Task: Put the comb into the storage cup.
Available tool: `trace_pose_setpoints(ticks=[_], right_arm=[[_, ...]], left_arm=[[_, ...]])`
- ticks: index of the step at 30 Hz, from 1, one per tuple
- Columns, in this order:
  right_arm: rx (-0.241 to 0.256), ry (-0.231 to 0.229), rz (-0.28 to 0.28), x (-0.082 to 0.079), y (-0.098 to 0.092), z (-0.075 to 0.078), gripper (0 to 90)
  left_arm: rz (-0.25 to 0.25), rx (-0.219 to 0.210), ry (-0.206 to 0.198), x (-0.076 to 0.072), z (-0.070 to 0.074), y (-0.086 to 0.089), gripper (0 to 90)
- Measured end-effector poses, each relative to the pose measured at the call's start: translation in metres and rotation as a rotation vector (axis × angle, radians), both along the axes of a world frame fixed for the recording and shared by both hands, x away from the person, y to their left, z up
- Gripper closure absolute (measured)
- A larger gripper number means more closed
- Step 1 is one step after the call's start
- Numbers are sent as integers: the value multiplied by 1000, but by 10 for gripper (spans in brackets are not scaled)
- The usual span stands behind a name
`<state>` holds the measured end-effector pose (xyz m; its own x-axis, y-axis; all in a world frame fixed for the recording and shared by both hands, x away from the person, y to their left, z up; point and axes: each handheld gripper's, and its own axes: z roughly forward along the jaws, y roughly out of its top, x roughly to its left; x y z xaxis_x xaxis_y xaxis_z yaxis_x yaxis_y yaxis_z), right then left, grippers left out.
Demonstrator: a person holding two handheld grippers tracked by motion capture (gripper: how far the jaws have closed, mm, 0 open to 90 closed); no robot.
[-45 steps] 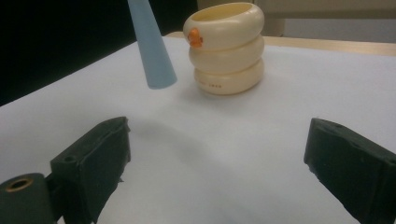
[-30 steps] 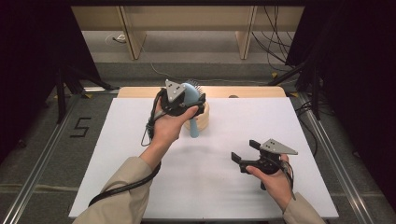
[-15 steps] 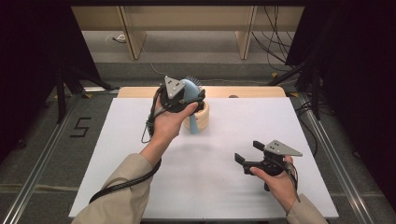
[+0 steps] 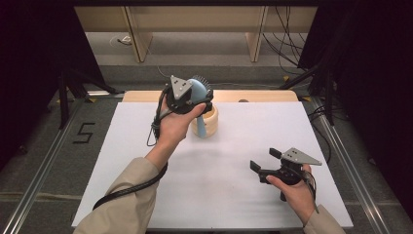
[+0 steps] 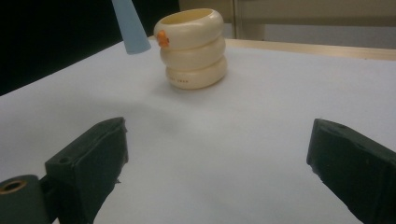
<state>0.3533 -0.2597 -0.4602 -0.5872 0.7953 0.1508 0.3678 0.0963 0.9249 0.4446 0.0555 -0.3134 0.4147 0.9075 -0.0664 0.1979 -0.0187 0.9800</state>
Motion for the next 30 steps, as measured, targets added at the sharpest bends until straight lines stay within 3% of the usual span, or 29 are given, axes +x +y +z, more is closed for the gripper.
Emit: trace_pose_setpoints(ticks=[30], right_arm=[[-12, 0, -2, -5, -9, -1, 62]], left_arm=[[13, -10, -27, 9, 9, 2, 199]])
